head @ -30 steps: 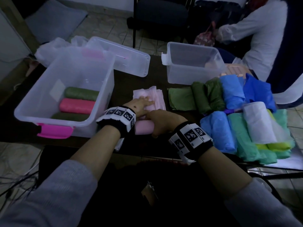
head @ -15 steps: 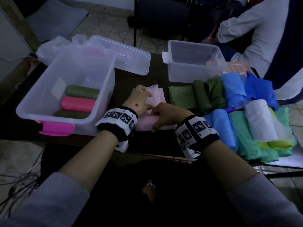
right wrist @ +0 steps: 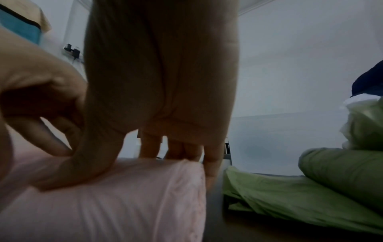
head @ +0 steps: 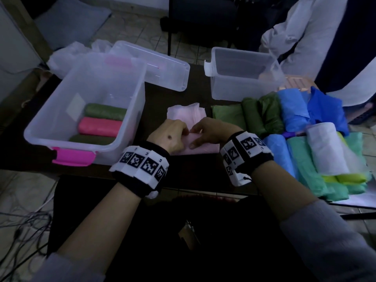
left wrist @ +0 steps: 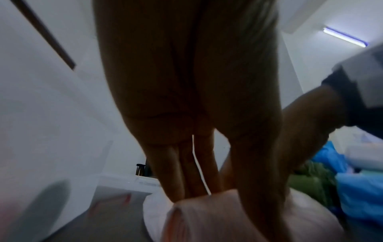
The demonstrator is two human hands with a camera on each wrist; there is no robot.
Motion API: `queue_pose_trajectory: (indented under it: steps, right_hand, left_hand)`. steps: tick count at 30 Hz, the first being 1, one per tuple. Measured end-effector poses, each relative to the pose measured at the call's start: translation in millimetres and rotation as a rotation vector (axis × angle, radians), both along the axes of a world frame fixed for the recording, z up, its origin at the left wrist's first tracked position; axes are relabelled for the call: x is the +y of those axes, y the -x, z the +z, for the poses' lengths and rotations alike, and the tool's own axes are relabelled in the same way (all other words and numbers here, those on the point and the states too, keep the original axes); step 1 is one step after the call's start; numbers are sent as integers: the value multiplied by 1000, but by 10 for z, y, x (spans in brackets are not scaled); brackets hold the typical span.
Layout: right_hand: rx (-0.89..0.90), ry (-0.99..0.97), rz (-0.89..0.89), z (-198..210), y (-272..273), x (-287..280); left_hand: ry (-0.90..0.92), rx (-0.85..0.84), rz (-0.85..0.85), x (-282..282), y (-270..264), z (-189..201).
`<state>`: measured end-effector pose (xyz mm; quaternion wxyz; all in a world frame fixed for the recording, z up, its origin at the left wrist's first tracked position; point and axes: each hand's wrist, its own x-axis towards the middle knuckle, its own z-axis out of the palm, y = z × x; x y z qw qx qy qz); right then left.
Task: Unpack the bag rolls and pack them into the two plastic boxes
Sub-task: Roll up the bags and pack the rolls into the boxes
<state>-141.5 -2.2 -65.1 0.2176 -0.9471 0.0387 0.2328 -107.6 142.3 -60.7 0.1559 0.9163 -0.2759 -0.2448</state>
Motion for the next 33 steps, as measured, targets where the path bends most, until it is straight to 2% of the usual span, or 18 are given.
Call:
queue_pose_trajectory:
  steps: [6, 12, 15, 19, 23, 25, 30, 33]
  right_hand:
    - [-200, 57, 0, -37, 96, 56]
    - [-151, 115, 32, -32, 298, 122]
    - [-152, 111, 52, -46, 333, 141]
    - [-35, 27, 82, 20, 340, 123]
    - [9, 11, 90, 31, 276, 84]
    - [6, 8, 79, 7, 227, 47]
    - [46, -58, 12, 7, 138, 11]
    - [-55, -58, -54, 15, 183, 6]
  left_hand:
    - [-58, -21, -48, -2, 29, -72]
    - [-53, 86, -36, 31, -45, -9]
    - [-145, 106, -115, 34, -48, 15]
    - [-272, 83, -188, -1, 16, 33]
    - [-132, 37, -137, -8, 86, 17]
    - [-74, 79, -123, 19, 109, 10]
    - [-106, 125, -114, 21, 87, 3]
    - [-148, 138, -132, -15, 33, -21]
